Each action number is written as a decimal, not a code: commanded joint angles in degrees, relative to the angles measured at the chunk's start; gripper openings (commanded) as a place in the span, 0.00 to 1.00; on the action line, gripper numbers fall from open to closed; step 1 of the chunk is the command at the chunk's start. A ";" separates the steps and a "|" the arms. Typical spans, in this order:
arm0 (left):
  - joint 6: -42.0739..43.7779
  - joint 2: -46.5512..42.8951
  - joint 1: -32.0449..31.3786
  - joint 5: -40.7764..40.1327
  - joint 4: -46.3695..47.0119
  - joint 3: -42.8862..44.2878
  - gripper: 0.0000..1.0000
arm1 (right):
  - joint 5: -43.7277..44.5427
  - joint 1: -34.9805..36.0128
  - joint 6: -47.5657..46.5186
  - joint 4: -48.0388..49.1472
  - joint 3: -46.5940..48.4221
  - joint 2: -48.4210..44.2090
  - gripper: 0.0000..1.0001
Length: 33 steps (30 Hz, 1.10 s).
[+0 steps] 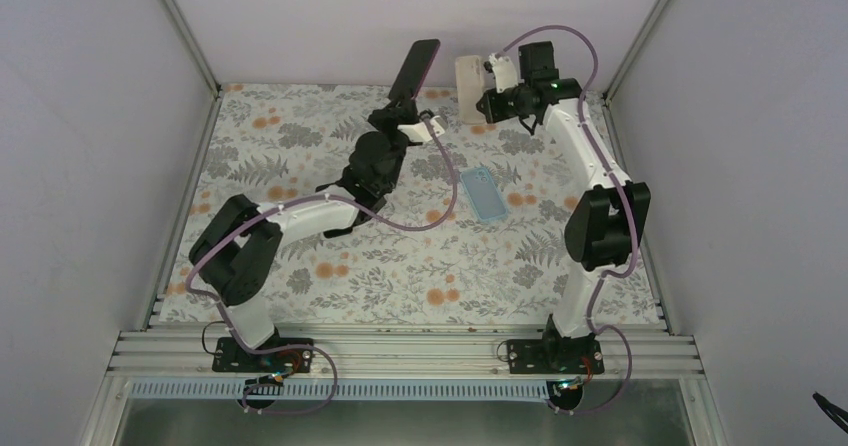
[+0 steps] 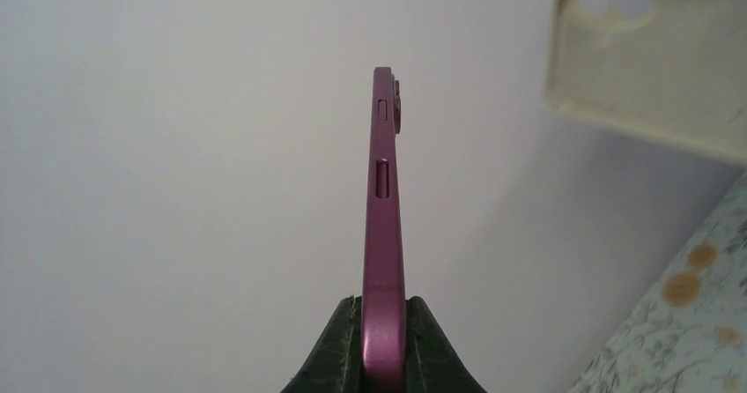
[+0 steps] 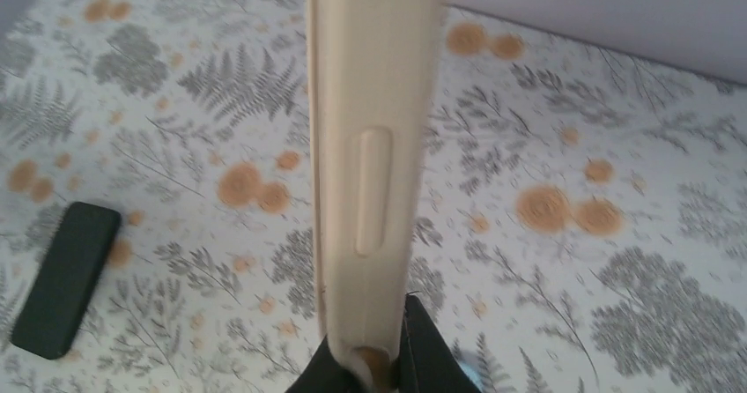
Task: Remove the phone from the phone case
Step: Remove the phone case from the phone, then place the phone case at the center of the board, then place the phone at the center of the board.
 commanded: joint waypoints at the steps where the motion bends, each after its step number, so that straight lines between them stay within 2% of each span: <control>1: 2.48 -6.07 0.51 -1.60 2.38 -4.63 0.02 | 3.44 -2.30 -3.54 -2.88 -2.43 -2.68 0.03; 6: 6.22 -9.83 1.11 -4.46 0.80 -10.65 0.02 | -4.24 -2.99 -5.86 -6.91 -3.77 -2.16 0.03; 8: 8.08 -12.15 1.88 -5.69 2.75 -14.81 0.02 | -7.97 -2.29 -7.75 -10.97 -3.27 -0.74 0.03; 12: 10.82 -18.02 4.30 -8.57 3.91 -24.17 0.02 | -10.02 0.75 -11.55 -17.47 -5.52 1.93 0.04; 20: 3.01 -30.55 13.60 -15.39 -14.32 -36.97 0.02 | -11.94 7.91 -10.48 -16.47 -11.56 4.16 0.04; 27: -3.50 -33.20 14.56 -18.31 -30.43 -44.62 0.02 | -13.32 11.82 -8.75 -16.61 -10.06 9.49 0.04; 33: -4.55 -34.15 14.66 -17.40 -31.90 -51.57 0.02 | -14.45 12.62 -8.02 -16.56 -9.73 13.42 0.04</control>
